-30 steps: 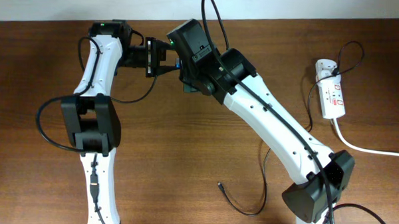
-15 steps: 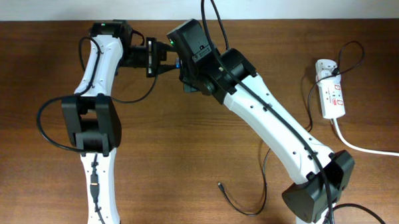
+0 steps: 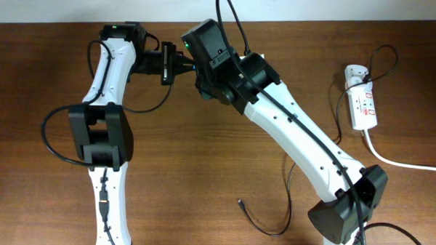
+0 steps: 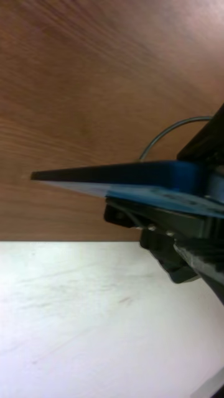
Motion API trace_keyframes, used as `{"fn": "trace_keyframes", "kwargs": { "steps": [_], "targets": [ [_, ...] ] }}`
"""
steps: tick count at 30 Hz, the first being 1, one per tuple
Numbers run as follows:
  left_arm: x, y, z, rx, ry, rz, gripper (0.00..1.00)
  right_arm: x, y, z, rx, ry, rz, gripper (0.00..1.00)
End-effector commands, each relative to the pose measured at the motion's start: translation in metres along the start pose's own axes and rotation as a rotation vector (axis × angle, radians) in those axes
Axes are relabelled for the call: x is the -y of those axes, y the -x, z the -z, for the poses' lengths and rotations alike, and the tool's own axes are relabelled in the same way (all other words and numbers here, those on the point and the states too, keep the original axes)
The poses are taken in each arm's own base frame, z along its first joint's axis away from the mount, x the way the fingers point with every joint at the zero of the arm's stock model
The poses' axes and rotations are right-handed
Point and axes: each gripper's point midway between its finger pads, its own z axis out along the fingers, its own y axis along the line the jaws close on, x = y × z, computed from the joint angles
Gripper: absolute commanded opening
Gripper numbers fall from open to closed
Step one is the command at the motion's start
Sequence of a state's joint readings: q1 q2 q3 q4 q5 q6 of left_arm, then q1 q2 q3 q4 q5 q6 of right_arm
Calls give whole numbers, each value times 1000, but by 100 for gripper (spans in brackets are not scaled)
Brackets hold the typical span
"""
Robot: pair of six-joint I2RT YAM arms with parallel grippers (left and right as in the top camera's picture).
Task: Plug charger to phone and switch on socket
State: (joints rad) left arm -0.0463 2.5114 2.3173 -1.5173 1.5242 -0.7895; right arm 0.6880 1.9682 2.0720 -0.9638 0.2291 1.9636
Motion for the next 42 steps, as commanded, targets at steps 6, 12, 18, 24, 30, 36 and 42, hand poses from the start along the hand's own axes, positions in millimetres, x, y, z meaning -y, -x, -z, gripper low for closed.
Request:
{"fn": "trace_keyframes", "kwargs": {
  "steps": [6,12,18,24,30,36,42],
  "targets": [
    [-8,40,7,193,158,-285,0,-31,82,70,198,8,871,86],
    [-7,41,9,176,255,-899,0,71,160,128,-18,-447,1120,98],
    [21,-31,67,586,696,-1151,0,104,175,126,-85,-611,1161,98],
    [19,-31,153,1112,952,-840,0,222,118,74,-581,-764,1312,99],
    [18,-31,157,1116,951,-830,0,337,68,28,-782,-764,1265,59],
    [18,-31,157,1115,950,-831,0,374,54,20,-922,-686,1209,48],
    [17,-31,157,1112,952,-828,0,385,55,10,-919,-649,1223,42]
  ]
}}
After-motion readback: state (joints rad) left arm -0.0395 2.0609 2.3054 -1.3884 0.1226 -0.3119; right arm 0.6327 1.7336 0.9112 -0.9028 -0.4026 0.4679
